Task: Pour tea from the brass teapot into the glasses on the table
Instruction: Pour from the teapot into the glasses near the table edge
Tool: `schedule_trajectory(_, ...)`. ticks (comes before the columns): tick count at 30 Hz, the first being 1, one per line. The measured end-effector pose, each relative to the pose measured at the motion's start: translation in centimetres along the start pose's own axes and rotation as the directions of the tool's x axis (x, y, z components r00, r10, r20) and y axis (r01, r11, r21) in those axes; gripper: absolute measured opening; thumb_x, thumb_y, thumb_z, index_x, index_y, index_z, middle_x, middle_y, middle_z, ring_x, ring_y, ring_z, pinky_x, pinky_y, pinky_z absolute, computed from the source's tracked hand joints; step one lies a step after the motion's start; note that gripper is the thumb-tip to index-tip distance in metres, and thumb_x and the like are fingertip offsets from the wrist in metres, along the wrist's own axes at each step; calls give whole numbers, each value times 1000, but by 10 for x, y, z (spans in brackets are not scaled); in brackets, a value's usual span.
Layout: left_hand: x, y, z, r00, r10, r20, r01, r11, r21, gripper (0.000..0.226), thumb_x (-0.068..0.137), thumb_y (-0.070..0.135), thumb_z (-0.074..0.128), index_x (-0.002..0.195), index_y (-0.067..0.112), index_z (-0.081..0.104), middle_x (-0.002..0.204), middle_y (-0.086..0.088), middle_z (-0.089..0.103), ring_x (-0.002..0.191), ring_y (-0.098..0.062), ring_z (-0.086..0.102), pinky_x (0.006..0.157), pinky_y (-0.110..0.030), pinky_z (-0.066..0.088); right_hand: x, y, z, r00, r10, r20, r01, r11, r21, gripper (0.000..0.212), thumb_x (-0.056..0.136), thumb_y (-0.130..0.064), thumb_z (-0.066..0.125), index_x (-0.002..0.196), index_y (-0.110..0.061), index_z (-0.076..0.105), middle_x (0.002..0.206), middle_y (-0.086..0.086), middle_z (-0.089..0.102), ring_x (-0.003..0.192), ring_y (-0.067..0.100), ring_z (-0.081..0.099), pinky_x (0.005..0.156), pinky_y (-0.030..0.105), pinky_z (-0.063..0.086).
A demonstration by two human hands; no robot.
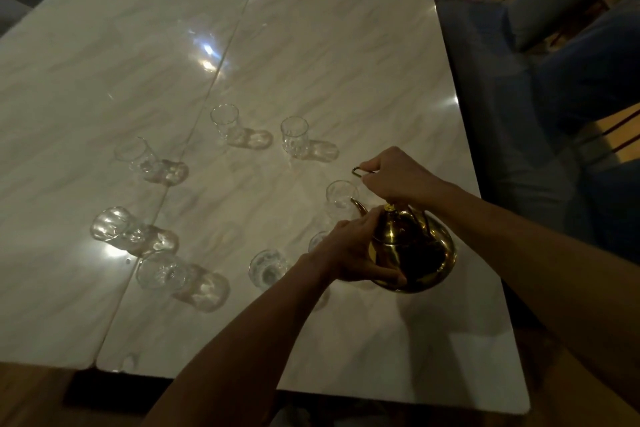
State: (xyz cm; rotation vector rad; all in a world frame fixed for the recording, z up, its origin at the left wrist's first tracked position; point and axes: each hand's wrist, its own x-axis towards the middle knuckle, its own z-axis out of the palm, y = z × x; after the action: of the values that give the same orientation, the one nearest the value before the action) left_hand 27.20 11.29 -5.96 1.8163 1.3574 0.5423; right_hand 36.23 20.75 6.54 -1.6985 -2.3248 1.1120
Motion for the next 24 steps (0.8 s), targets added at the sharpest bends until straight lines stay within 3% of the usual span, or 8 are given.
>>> schedule_trajectory(3, 0, -1, 0, 1000, 5, -1, -5, 1000, -4, 120, 66, 64, 86, 160, 27, 21, 153, 3, 55, 140, -20, 53, 115, -50, 44, 0, 0, 0, 1000, -4, -2, 4, 1000, -6, 46, 90, -12, 56, 136, -12, 56, 120, 10, 68, 55, 10, 55, 53, 23, 47)
schedule_trajectory(7, 1, 0, 0, 1000, 9, -6, -9, 1000, -7, 119, 67, 60, 88, 160, 25, 23, 151, 3, 57, 138, -19, 55, 115, -47, 45, -2, 0, -2, 1000, -5, -10, 5, 1000, 0, 43, 91, -13, 56, 134, -12, 58, 106, 8, 71, 50, 5, 51, 48, 20, 39)
schedule_trajectory(16, 3, 1, 2, 1000, 2, 0, -2, 1000, -4, 122, 64, 72, 80, 161, 25, 21, 154, 3, 53, 140, -20, 53, 114, -48, 47, -2, 2, -3, 1000, -8, -1, 8, 1000, 10, 43, 91, -12, 55, 134, -11, 58, 116, 10, 69, 51, 7, 53, 48, 22, 42)
schedule_trajectory(21, 4, 3, 2, 1000, -13, 8, 13, 1000, -2, 124, 63, 75, 79, 161, 27, 19, 155, 4, 53, 141, -21, 52, 115, -48, 46, -3, 2, -4, 1000, -11, 4, 11, 1000, 7, 43, 92, -12, 55, 134, -11, 58, 94, 5, 66, 46, 7, 49, 44, 21, 38)
schedule_trajectory(24, 4, 2, 2, 1000, -11, 4, 11, 1000, 3, 122, 65, 70, 83, 161, 27, 21, 153, 4, 54, 140, -20, 54, 114, -46, 47, -4, 1, -5, 1000, -7, 8, 7, 1000, 7, 43, 92, -12, 55, 135, -10, 57, 102, 9, 69, 46, 7, 49, 44, 20, 37)
